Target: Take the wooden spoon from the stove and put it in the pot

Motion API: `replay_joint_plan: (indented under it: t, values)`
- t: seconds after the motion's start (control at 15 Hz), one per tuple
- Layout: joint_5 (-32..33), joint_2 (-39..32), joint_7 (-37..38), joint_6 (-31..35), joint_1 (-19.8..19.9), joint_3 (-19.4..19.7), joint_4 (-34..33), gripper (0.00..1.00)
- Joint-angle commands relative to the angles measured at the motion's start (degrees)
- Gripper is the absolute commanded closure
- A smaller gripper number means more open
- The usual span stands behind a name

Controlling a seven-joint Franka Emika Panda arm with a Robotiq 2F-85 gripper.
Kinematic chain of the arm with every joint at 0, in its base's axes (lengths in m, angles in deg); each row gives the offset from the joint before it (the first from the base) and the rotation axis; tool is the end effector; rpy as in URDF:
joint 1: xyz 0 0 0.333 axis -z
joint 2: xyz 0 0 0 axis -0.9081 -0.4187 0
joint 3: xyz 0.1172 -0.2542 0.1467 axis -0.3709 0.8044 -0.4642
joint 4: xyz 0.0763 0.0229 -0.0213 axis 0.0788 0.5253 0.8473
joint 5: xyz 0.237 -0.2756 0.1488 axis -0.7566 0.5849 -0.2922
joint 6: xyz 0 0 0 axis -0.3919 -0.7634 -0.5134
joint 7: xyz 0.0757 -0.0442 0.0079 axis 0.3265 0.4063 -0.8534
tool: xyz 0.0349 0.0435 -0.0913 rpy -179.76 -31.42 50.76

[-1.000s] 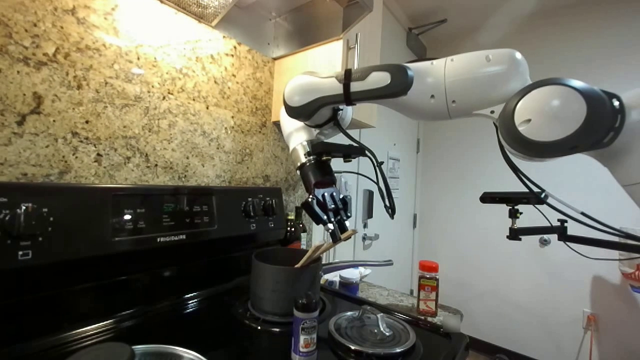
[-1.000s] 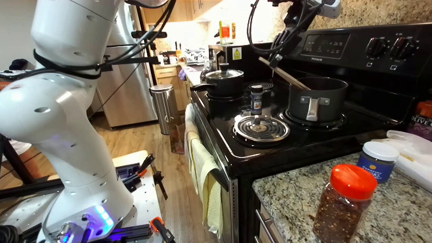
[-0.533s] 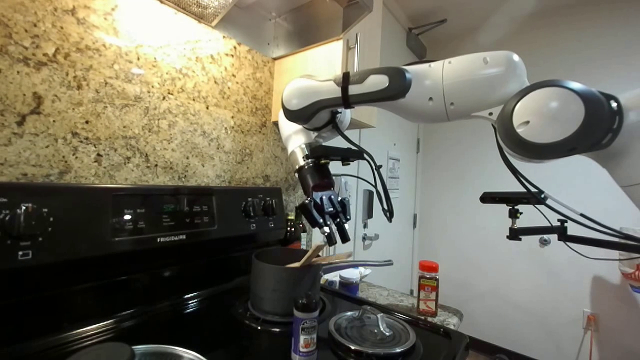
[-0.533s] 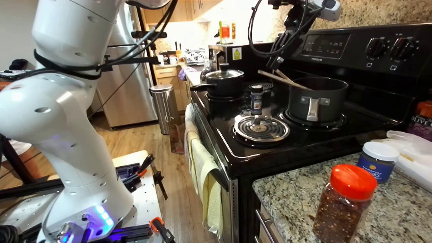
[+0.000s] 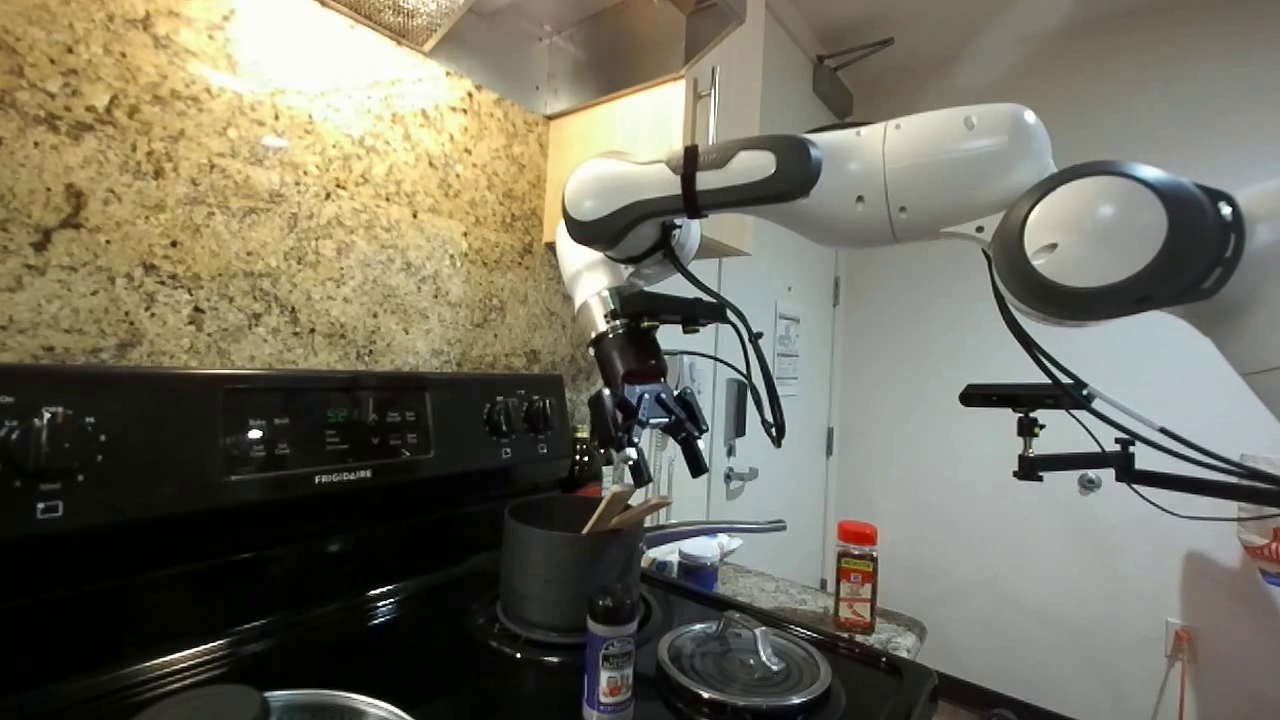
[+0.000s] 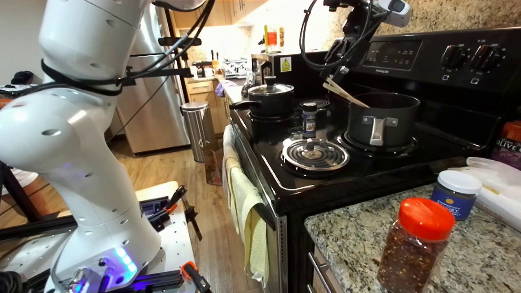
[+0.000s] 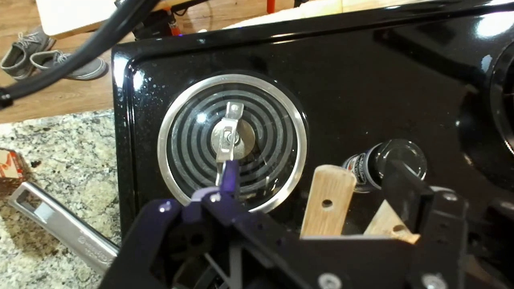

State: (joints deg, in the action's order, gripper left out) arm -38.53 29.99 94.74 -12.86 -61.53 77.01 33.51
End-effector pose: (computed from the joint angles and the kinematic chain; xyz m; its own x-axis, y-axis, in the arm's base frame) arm 0.6476 -0.0543 0.4801 0.8013 -0.3119 -0.5105 -0.3514 -0.9360 0.0203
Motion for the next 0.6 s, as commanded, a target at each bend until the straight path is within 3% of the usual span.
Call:
replay_joint_plan:
  t: [0.0,0.33,0.53]
  values:
    - [-1.1,3.2,-2.3,4.9,0.3,-0.4,2.1,0.00]
    - [-1.5,10.2,-4.8,15.9,0.2,-0.7,7.7,0.00]
    - [-0.7,16.7,-5.4,20.0,-0.4,-0.6,15.6,0.00]
